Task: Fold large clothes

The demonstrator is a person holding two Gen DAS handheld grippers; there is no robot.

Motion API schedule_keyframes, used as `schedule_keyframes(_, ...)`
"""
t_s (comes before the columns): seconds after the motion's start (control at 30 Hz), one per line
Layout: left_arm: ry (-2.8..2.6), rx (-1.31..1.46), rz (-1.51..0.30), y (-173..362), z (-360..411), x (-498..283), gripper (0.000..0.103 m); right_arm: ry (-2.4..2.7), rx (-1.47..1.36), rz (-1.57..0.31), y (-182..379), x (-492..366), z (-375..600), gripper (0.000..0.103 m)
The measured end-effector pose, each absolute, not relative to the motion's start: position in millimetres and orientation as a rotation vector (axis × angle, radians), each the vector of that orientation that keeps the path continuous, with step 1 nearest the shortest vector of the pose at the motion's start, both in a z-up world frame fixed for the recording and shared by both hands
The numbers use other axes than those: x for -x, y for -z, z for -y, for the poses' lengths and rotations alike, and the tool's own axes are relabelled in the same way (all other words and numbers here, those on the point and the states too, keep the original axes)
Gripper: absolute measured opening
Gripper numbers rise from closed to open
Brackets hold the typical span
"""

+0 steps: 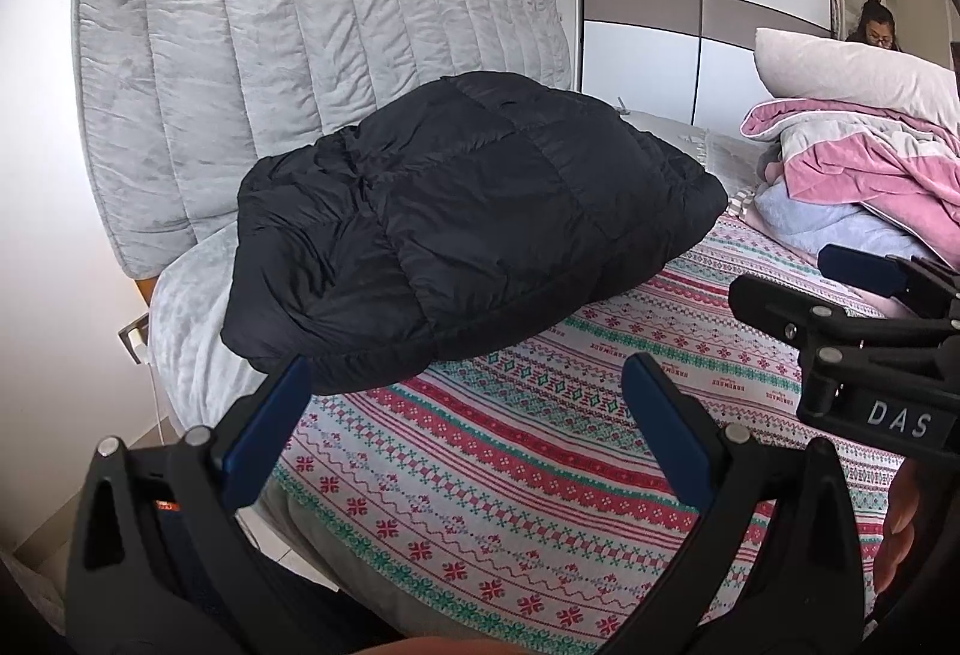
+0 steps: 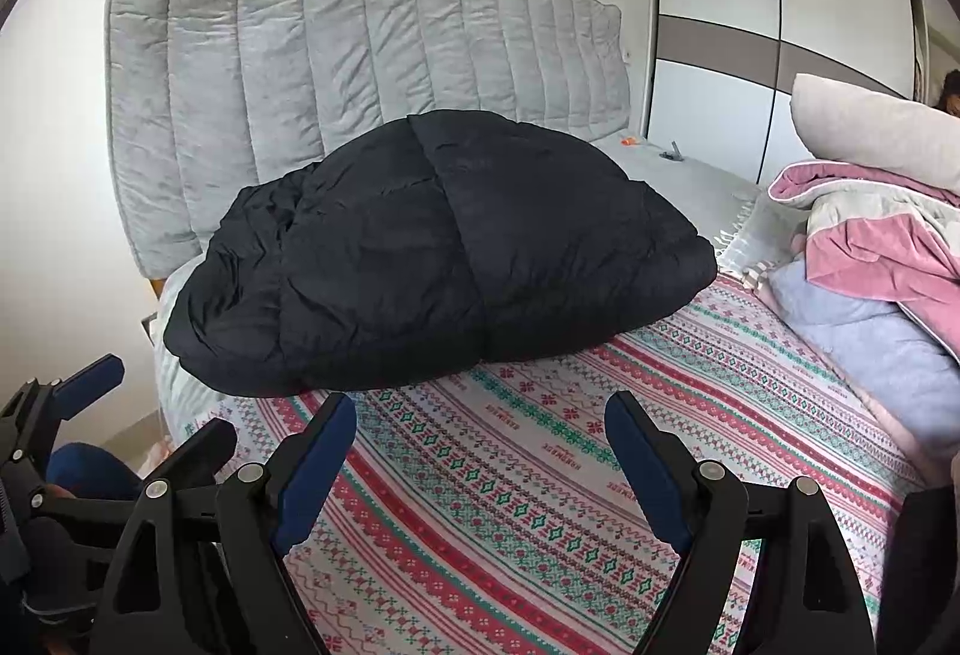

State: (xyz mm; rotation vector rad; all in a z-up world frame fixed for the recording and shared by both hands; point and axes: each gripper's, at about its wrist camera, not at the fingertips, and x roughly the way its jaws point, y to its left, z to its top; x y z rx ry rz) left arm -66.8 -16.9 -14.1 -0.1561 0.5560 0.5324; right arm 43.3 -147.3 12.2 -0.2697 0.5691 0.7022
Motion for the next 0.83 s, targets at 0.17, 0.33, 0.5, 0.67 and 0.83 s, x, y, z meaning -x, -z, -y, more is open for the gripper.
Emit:
schedule_keyframes(0.17,-0.530,0.157,-0.565,15.2,17.3,65.6,0.102,-0.704,0.275,-0.572,-11.8,-42.9,147.6,0.086)
schedule_keyframes(0.33,-0.527,0.158,-0.568,15.3,17.5,65.6,0.102,-0.707,0.283,-0.572,-10.9,-42.4,148.0,0.086)
schedule_keyframes(0.5,-0.520,0.158,-0.574,16.6,18.1,64.5,0.102,-0.706,0.285,-0.573,-10.2,-42.0,147.6,0.086)
schedule_keyframes(0.67,-0.520,0.160,-0.575,17.2,15.7,63.1,0.102,-0.707,0.289,-0.576,-8.3,-42.8,147.7,0.086)
schedule_keyframes(0.83,-0.516,0.163,-0.583,18.5,15.2,63.3,0.102,-0.708,0.289,-0.577,-8.0,-43.3,148.0,0.086)
